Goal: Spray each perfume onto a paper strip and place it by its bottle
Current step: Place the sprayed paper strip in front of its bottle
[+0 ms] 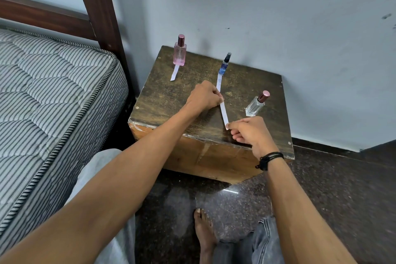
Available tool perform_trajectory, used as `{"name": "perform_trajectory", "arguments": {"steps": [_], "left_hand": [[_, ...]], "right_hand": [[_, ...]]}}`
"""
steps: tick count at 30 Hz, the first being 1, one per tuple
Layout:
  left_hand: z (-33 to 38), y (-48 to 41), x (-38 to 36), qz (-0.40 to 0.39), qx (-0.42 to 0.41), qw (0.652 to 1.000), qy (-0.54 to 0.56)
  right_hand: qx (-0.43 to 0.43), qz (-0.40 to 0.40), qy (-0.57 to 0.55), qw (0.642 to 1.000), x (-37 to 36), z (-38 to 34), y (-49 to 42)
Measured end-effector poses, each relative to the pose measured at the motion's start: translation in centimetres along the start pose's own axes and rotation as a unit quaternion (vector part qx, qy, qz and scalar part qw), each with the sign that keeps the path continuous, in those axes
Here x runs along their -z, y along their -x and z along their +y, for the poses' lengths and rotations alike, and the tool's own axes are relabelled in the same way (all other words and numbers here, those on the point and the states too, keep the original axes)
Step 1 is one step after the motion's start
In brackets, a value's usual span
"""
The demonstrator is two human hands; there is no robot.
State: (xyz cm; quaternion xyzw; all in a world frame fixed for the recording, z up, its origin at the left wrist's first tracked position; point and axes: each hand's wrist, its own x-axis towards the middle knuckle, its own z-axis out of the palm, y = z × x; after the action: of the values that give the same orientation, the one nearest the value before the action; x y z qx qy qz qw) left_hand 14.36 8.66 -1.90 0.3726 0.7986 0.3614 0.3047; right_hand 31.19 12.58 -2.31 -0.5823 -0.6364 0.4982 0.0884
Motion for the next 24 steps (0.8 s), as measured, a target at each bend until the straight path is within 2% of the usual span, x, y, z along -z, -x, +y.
{"name": "perform_trajectory", "arguments": {"steps": [6,9,17,24], "left_hand": [[0.0,-0.3,0.3,0.004,0.026,0.997,0.066],[0.0,-0.6,0.6,0.005,0.033,0.996,0.087],[-0.3,-0.7,1.0,-0.021,0.059,0.987,0.150],[-0.4,-0.8,0.9,-0.052,0.093,0.973,0.205]], "right_hand": [[-0.086,-0.100,-0.184,0.974,0.8,-0.4,0.5],[-0.107,-0.120,-0.227,0.960,1.0,-0.3,0.6],[-0.128,-0.121,-0.326,0.929,1.3,-0.6,0.9],[-0.076,-0.094,-0.337,0.934,1.5,-1.1,1.1]]}}
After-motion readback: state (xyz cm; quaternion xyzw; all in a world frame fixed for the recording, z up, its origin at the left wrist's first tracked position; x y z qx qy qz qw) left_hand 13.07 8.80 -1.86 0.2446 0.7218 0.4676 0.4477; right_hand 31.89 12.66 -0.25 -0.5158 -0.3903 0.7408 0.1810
